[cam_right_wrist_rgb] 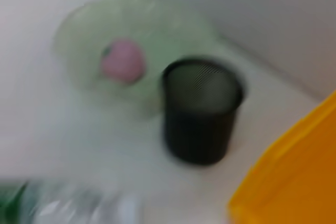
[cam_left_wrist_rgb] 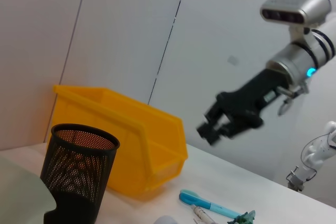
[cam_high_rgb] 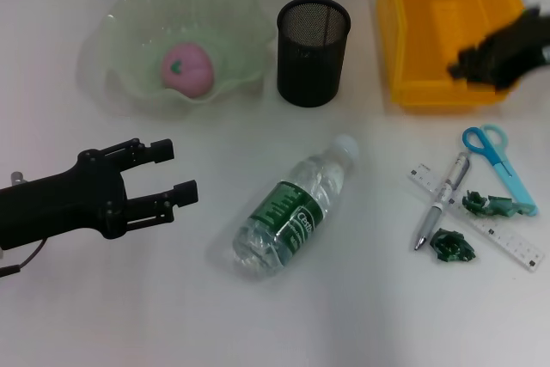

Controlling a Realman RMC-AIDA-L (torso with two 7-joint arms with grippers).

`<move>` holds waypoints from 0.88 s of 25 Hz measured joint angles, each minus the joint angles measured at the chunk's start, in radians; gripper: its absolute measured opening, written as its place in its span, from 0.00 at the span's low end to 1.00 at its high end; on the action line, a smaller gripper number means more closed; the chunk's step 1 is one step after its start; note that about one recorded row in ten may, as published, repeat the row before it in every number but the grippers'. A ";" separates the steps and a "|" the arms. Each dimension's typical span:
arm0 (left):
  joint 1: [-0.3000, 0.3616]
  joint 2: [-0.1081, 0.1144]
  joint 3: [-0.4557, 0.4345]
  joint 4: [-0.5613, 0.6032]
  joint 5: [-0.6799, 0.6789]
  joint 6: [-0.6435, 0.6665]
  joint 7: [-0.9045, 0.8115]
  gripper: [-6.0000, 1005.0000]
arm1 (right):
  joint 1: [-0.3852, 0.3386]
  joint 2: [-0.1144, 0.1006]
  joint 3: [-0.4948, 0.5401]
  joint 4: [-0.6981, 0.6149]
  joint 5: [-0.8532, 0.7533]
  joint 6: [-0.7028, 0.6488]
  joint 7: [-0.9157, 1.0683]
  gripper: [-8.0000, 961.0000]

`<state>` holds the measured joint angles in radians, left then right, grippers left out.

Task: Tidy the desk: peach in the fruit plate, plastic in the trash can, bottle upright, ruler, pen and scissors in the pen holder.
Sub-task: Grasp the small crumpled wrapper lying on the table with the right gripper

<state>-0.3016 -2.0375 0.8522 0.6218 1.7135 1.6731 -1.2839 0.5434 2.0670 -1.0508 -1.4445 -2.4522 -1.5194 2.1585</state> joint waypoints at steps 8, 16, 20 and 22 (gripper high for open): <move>-0.008 0.001 -0.001 -0.001 0.000 -0.004 -0.001 0.77 | -0.006 0.010 -0.135 -0.020 -0.098 -0.255 -0.099 0.30; -0.017 0.000 0.002 -0.001 0.000 -0.007 -0.001 0.77 | -0.021 0.013 -0.263 0.018 -0.134 -0.260 -0.100 0.66; -0.017 0.000 -0.001 -0.001 0.000 -0.007 -0.001 0.77 | -0.017 0.013 -0.278 0.040 -0.142 -0.257 -0.100 0.69; -0.017 0.000 -0.001 -0.001 0.000 -0.008 -0.002 0.77 | -0.014 0.013 -0.295 0.057 -0.151 -0.250 -0.100 0.67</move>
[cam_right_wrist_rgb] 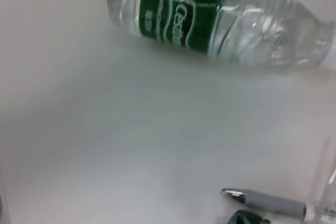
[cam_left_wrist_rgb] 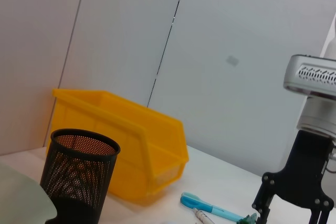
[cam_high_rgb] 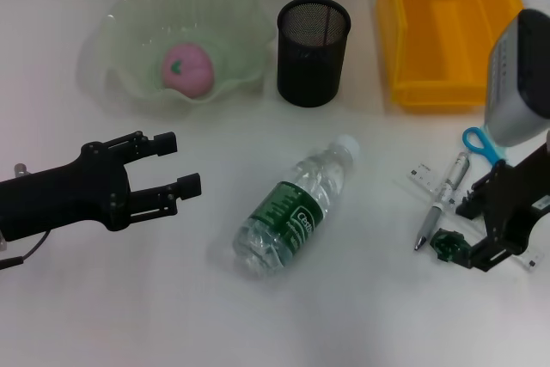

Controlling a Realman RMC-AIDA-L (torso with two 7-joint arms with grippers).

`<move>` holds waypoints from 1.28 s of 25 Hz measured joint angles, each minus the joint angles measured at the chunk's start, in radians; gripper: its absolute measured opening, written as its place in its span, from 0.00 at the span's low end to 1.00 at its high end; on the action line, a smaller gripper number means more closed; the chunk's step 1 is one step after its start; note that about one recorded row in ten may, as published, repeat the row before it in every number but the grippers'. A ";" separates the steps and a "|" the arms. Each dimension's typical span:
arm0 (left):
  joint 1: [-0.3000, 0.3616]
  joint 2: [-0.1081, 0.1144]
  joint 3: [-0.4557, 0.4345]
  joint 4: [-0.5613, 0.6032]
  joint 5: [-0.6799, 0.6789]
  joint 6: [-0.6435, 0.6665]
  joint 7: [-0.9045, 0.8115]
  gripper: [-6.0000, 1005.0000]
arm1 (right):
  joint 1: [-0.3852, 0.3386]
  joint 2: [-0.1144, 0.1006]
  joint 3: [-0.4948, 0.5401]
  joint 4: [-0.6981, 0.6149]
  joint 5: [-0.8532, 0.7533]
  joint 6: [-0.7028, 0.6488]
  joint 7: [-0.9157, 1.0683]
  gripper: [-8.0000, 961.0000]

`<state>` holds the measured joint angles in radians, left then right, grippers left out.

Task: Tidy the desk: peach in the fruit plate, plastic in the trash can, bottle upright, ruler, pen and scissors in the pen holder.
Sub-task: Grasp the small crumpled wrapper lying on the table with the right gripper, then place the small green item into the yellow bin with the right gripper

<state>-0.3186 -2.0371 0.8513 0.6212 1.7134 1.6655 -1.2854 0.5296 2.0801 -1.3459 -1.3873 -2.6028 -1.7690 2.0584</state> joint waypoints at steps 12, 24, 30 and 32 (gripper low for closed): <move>-0.002 0.000 0.007 -0.002 0.000 -0.004 0.000 0.76 | 0.023 0.000 -0.065 0.111 -0.010 0.083 0.018 0.52; 0.006 -0.001 0.008 -0.004 0.000 -0.004 0.000 0.76 | 0.017 0.003 -0.080 0.114 -0.018 0.086 0.021 0.09; 0.008 -0.001 0.008 -0.010 0.000 -0.002 0.000 0.76 | 0.004 0.003 -0.073 0.090 -0.015 0.082 0.021 0.03; 0.008 -0.001 0.008 -0.010 0.001 -0.001 0.000 0.76 | -0.004 0.003 -0.070 0.072 -0.013 0.078 0.019 0.03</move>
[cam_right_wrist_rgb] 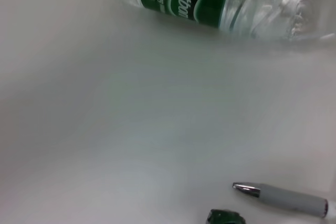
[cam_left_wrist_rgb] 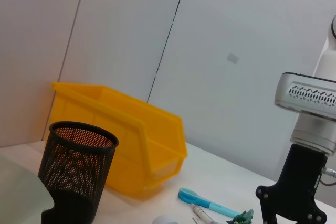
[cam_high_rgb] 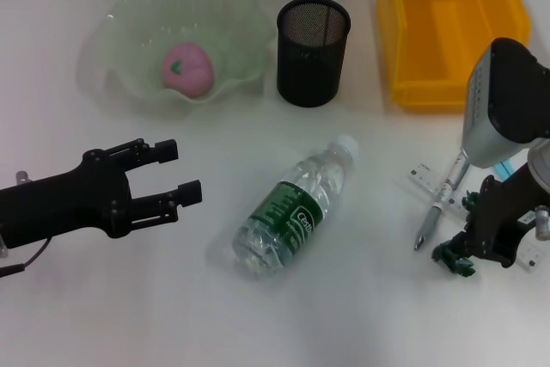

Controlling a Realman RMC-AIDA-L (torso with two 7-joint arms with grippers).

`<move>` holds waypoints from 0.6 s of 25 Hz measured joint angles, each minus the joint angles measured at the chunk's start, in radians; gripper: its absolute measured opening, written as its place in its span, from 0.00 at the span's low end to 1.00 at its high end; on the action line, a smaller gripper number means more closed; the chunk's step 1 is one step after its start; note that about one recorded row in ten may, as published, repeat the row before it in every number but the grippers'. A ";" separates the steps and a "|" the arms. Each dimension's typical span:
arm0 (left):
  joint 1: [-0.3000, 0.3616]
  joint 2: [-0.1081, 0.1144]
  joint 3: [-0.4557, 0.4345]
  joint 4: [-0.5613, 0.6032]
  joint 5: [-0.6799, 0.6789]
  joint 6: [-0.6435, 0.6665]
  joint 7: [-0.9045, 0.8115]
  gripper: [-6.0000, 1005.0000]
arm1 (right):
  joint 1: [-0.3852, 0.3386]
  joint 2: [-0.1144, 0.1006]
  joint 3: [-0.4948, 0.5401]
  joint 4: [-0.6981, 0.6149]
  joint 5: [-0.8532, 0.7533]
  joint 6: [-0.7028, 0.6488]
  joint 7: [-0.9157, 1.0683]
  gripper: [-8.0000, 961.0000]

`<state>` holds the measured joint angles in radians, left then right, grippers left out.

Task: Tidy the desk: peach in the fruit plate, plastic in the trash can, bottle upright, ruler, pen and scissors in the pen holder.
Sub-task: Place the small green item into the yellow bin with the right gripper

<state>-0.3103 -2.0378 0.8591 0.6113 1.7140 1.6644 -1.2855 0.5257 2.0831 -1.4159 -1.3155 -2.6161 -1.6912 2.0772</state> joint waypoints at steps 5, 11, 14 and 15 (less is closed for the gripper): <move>0.001 0.001 0.000 0.000 0.001 0.001 0.000 0.76 | -0.022 0.000 0.002 -0.051 0.004 -0.010 -0.001 0.02; 0.000 0.001 0.000 0.001 0.001 0.000 0.000 0.75 | -0.036 -0.003 0.091 -0.125 0.058 -0.057 -0.030 0.02; -0.002 0.001 0.000 0.001 0.001 0.000 0.000 0.75 | -0.037 -0.004 0.188 -0.170 0.116 -0.098 -0.064 0.02; -0.002 0.001 0.000 0.001 0.001 0.000 0.000 0.75 | -0.035 -0.004 0.220 -0.183 0.126 -0.098 -0.068 0.02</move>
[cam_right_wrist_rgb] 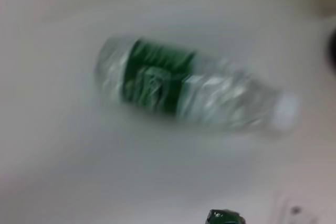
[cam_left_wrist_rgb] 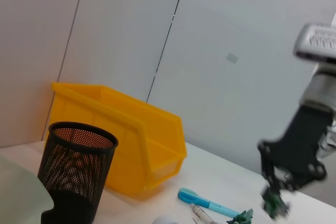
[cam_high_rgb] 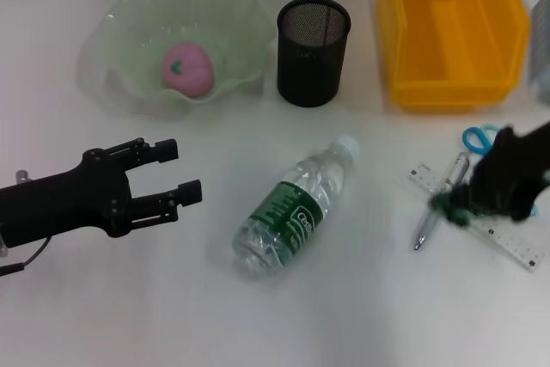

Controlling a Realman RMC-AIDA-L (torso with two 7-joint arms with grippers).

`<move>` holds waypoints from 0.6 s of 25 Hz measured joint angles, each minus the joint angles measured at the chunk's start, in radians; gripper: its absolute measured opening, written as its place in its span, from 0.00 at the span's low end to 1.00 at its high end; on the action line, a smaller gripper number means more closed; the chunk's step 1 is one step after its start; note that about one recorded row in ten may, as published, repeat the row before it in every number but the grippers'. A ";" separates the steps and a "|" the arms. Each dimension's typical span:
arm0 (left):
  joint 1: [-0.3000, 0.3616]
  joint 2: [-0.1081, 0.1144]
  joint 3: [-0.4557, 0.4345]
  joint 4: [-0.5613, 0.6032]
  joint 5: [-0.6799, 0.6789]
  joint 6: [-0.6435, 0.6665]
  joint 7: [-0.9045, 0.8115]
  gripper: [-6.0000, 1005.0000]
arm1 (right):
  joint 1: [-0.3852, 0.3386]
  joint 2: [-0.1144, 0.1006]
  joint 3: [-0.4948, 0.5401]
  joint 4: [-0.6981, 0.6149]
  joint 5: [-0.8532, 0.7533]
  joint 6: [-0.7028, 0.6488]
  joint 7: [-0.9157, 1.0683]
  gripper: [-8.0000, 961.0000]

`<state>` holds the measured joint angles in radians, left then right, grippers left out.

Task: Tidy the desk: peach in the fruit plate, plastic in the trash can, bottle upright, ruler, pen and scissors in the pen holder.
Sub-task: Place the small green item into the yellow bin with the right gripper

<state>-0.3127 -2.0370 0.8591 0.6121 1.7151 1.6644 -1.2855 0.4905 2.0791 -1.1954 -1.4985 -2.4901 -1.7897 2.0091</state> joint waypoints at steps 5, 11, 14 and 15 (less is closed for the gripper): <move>-0.003 0.000 0.000 0.000 0.000 0.000 0.000 0.75 | 0.038 -0.001 0.185 -0.008 0.020 0.087 -0.014 0.02; -0.006 0.000 0.000 0.000 0.000 -0.002 0.000 0.75 | 0.088 -0.001 0.288 0.127 0.058 0.428 0.008 0.02; -0.006 0.000 0.000 0.000 0.000 -0.002 0.000 0.75 | 0.105 0.000 0.268 0.209 0.058 0.582 0.022 0.02; -0.006 0.000 0.000 0.000 0.000 -0.002 0.000 0.75 | 0.115 0.000 0.262 0.239 0.056 0.613 0.024 0.02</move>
<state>-0.3187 -2.0372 0.8590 0.6121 1.7150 1.6627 -1.2855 0.6052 2.0788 -0.9330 -1.2597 -2.4339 -1.1765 2.0329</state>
